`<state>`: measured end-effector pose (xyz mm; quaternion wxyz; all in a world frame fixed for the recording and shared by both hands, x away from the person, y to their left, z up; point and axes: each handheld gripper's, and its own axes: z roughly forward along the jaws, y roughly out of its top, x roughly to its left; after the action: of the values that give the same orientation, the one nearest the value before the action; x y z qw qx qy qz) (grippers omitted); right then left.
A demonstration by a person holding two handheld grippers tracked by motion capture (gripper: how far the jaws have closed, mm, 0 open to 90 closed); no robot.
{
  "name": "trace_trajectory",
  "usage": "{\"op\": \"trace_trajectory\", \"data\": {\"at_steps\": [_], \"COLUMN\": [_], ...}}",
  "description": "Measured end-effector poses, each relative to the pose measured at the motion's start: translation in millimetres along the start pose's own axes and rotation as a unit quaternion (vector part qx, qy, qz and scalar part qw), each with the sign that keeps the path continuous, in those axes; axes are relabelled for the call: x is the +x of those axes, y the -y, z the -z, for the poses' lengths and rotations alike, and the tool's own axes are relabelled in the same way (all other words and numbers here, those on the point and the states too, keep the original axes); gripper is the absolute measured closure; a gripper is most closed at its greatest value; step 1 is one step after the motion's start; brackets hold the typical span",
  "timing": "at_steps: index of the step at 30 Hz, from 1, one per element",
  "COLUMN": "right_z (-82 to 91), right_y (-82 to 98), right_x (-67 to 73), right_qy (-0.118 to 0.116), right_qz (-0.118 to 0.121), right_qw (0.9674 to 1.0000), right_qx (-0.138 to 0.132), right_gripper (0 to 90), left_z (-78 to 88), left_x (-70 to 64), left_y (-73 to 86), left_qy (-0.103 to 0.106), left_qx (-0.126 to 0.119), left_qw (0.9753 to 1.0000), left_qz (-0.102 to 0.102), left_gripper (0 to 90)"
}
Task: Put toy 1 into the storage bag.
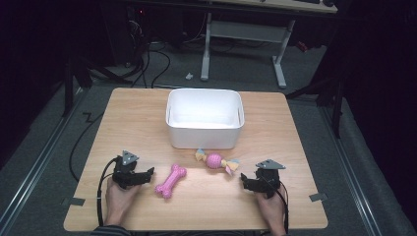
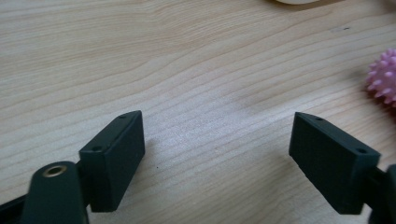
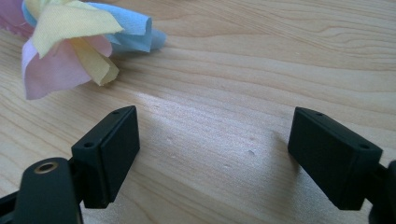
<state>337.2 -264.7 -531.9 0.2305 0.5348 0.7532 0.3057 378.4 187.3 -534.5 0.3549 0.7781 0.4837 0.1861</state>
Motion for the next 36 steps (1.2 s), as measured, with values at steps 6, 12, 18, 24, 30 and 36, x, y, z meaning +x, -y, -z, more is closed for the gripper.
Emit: {"op": "trace_trajectory", "data": {"at_steps": [6, 12, 18, 24, 30, 36], "right_z": [0.0, 0.0, 0.0, 0.2, 0.2, 0.2], "right_y": [0.0, 0.0, 0.1, 0.1, 0.1, 0.1], "right_x": [0.0, 0.0, 0.1, 0.3, 0.3, 0.3], "right_qy": [0.0, 0.0, 0.0, 0.0, 0.0, 0.0], "right_qz": [0.0, 0.0, 0.001, 0.0, 0.0, 0.0], "right_qw": [1.0, 1.0, 1.0, 1.0, 1.0, 1.0], "right_qx": [0.0, -0.001, -0.001, 0.0, 0.0, 0.0], "right_gripper": [17.1, 17.2, 17.2, 17.2, 17.2, 17.2], "left_z": [6.4, 14.1, 20.4, 26.4, 34.5, 41.5], "left_x": [1.7, -0.4, -4.4, -11.6, -22.5, -33.1], "left_y": [-0.9, -1.1, -1.6, -3.9, -9.6, -17.3], "left_qy": [0.016, 0.021, 0.028, 0.034, 0.038, 0.042], "left_qx": [-0.01, -0.019, -0.024, -0.027, -0.03, -0.026], "left_qw": [0.9996, 0.9994, 0.999, 0.9989, 0.9988, 0.9987], "left_qz": [0.019, 0.02, 0.024, 0.018, 0.004, -0.01], "left_gripper": [20.4, 20.5, 20.6, 20.6, 20.2, 19.8]}}
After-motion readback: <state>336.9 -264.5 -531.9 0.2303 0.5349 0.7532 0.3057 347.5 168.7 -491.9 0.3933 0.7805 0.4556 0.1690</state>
